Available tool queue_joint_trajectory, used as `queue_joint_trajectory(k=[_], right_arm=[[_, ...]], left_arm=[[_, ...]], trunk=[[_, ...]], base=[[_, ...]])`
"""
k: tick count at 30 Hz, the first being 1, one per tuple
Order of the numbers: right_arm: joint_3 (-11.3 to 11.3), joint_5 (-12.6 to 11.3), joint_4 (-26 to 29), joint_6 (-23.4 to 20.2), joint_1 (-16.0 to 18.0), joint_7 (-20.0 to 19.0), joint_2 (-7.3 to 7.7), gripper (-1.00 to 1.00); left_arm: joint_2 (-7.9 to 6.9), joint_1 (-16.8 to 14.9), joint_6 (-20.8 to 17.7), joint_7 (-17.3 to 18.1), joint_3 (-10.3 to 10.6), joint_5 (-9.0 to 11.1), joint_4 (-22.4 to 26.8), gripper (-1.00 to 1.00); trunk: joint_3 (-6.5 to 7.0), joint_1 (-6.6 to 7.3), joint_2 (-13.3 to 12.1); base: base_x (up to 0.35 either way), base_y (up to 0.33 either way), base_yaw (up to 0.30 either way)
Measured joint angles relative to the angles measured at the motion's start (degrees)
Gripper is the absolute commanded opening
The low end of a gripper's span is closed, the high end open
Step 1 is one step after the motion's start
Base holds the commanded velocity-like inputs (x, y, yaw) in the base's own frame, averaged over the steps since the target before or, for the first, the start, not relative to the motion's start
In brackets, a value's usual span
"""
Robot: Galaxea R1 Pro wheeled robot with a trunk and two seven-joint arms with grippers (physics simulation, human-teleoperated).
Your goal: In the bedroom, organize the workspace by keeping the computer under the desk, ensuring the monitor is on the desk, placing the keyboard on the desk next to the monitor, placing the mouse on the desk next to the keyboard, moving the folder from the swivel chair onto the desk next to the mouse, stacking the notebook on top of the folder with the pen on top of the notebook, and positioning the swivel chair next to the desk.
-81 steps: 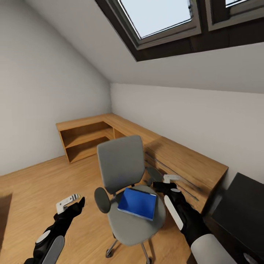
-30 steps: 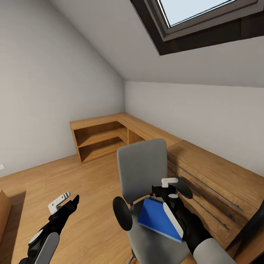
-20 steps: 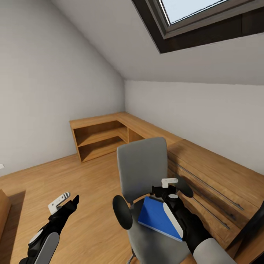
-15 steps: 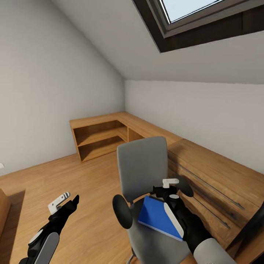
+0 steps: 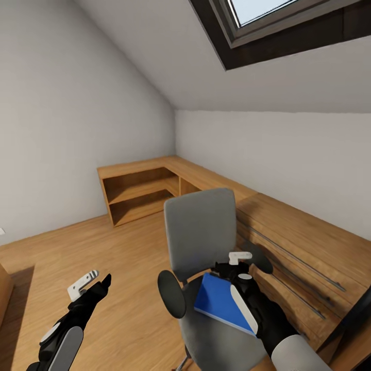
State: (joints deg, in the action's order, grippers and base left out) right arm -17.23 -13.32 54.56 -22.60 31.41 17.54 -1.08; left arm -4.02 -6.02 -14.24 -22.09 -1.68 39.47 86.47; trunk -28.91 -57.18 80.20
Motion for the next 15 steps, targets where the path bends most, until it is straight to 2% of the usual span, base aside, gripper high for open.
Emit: queue_joint_trajectory(k=[8,12,15], right_arm=[[0.83,0.02,-3.8,0.05,0.05,0.1,-0.18,1.0],[1.11,0.05,-6.42,0.57,0.22,0.49,-0.87,1.0],[1.51,0.06,-8.86,2.61,0.83,0.81,-1.49,1.0]], left_arm=[[0.0,-0.01,0.01,0.0,0.0,0.0,0.0,1.0],[0.05,-0.01,0.01,0.0,0.0,0.0,0.0,1.0],[0.07,0.0,-0.01,0.0,0.0,0.0,0.0,1.0]], trunk=[[-1.44,-1.76,3.21],[-2.16,-2.64,4.81],[-2.69,-3.3,6.02]], base=[[0.0,0.0,0.0],[0.0,0.0,0.0],[0.0,0.0,0.0]])
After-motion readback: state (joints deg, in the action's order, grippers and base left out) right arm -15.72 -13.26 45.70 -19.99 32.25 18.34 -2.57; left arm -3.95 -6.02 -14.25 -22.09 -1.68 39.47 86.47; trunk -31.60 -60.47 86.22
